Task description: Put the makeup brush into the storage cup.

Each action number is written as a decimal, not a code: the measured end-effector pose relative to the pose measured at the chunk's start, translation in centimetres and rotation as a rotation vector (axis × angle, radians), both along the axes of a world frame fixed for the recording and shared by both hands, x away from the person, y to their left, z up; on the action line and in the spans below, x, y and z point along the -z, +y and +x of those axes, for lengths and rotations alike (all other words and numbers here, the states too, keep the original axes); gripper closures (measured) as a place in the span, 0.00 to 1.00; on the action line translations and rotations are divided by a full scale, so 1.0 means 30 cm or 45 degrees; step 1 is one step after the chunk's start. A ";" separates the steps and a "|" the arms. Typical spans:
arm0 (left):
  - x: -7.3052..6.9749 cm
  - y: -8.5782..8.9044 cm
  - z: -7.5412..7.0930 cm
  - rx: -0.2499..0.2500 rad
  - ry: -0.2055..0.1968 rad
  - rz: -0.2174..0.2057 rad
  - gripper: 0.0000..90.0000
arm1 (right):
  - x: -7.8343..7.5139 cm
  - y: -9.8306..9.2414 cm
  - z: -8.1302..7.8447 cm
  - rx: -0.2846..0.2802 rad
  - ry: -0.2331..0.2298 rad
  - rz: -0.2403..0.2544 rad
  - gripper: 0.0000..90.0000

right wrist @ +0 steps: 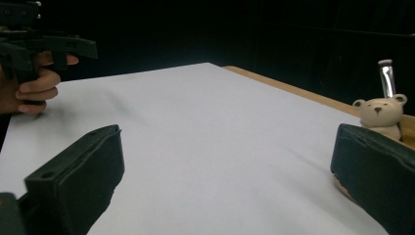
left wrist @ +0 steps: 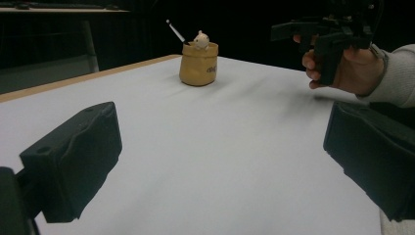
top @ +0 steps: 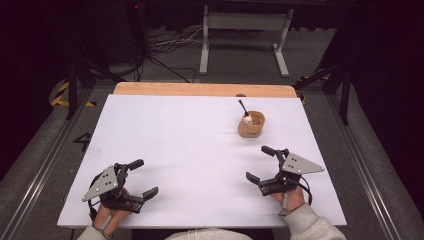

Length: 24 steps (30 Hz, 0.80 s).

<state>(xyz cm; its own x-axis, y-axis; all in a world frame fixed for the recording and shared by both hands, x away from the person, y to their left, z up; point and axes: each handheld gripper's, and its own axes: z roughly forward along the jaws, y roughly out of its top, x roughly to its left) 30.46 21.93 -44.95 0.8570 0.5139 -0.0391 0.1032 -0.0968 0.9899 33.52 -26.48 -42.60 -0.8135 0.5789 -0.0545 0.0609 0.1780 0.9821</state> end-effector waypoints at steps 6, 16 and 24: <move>0.001 -0.002 0.000 -0.001 -0.001 -0.012 0.02 | 0.034 0.034 -0.011 -0.055 0.014 -0.002 0.00; 0.001 -0.005 0.000 -0.006 0.004 -0.040 0.02 | 0.060 0.078 -0.014 -0.058 0.044 0.016 0.00; 0.002 0.000 0.002 -0.026 0.007 -0.057 0.02 | 0.062 0.077 -0.017 -0.014 0.041 0.025 0.00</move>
<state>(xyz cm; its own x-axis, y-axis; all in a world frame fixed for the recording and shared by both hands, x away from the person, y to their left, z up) 30.52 21.92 -45.00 0.8460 0.5290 -0.0669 0.1101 -0.0506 0.9926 33.01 -24.18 -44.45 -0.8211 0.5705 -0.0169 0.0906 0.1595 0.9830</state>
